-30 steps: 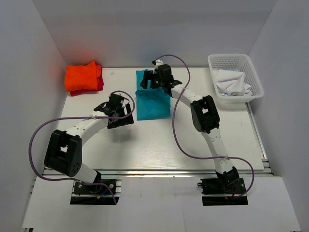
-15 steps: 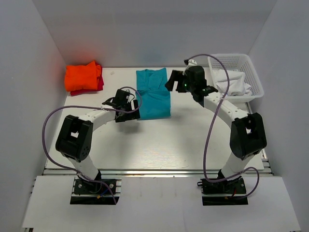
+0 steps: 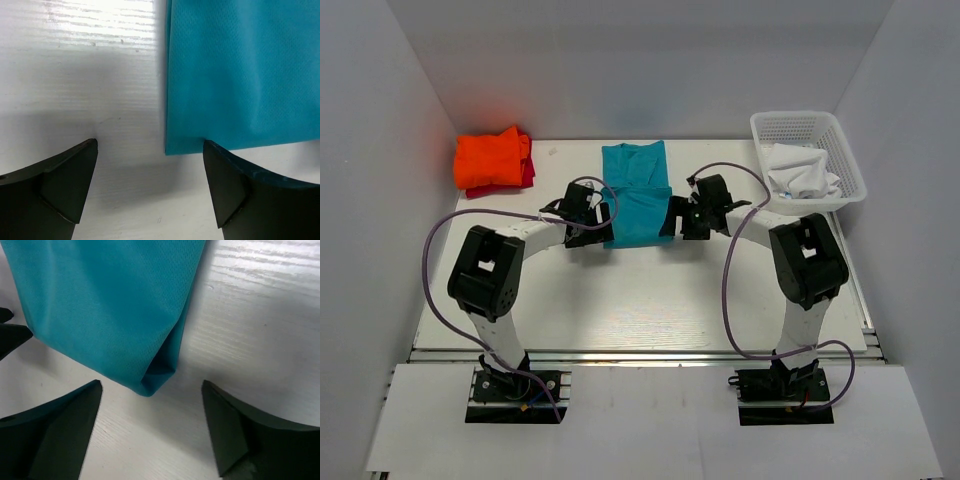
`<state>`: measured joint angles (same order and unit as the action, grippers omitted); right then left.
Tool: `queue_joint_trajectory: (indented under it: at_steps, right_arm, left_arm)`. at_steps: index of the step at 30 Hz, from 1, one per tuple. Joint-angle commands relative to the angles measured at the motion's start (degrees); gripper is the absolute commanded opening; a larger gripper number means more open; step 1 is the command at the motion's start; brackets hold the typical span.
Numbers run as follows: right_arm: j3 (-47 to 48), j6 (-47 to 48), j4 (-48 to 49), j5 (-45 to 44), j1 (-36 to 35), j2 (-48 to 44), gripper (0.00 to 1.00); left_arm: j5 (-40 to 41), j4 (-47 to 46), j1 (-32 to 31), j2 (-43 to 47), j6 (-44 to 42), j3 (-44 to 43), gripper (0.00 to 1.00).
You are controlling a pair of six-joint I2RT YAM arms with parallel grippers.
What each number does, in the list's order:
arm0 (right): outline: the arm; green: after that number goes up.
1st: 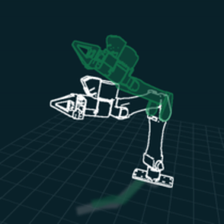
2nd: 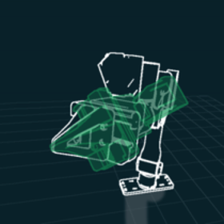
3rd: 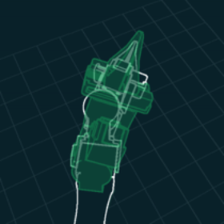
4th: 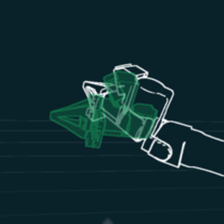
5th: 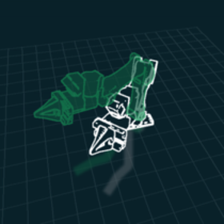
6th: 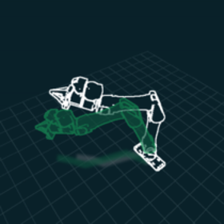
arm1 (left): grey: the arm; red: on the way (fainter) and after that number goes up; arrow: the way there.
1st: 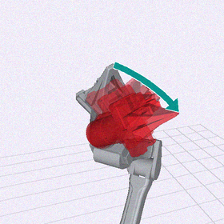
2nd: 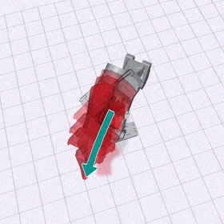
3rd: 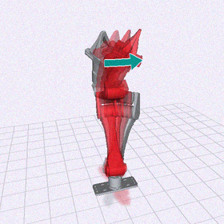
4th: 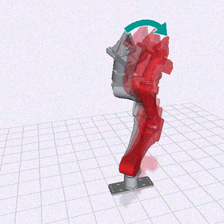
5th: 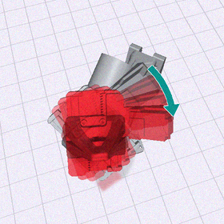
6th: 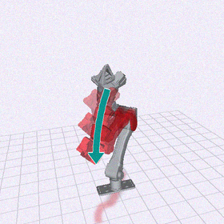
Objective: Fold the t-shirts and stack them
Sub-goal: Grab one side of the 2/3 rectangular tshirt with both arms
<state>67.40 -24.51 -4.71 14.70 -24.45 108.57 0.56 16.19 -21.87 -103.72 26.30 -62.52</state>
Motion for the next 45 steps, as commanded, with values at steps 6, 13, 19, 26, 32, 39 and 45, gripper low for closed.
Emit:
queue_joint_trajectory:
  at_steps: [6,13,19,26,32,39,45]
  right_arm:
    - [-3.1,-4.0,7.9,2.0,-0.1,2.4,0.55]
    - [-4.2,-4.9,8.6,3.4,0.0,2.6,0.05]
    - [-6.1,-5.2,9.4,3.4,-0.2,1.3,0.04]
    - [-7.5,-4.5,9.6,4.7,-0.2,-1.3,0.0]
    - [-10.2,-1.7,5.3,6.0,-0.5,-8.9,0.0]
    - [-9.9,4.4,-13.7,9.7,-0.2,-23.7,0.0]
    - [-3.1,9.6,-26.3,15.9,-0.2,-28.1,0.0]
  left_arm:
    - [-3.6,-4.4,-0.3,-2.8,0.4,0.1,0.8]
    - [-8.3,-6.9,-0.8,-2.8,0.4,3.3,0.56]
    - [-9.6,-9.6,-2.6,-0.2,1.1,7.1,0.51]
    - [-8.5,-5.9,-3.8,-0.7,1.1,5.4,0.0]
    - [-10.6,3.7,-4.8,7.8,-1.3,4.7,0.0]
    - [-24.4,16.1,-5.4,19.8,-3.6,2.4,0.06]
    - [-27.9,23.5,-5.4,25.1,-6.2,-0.8,0.13]
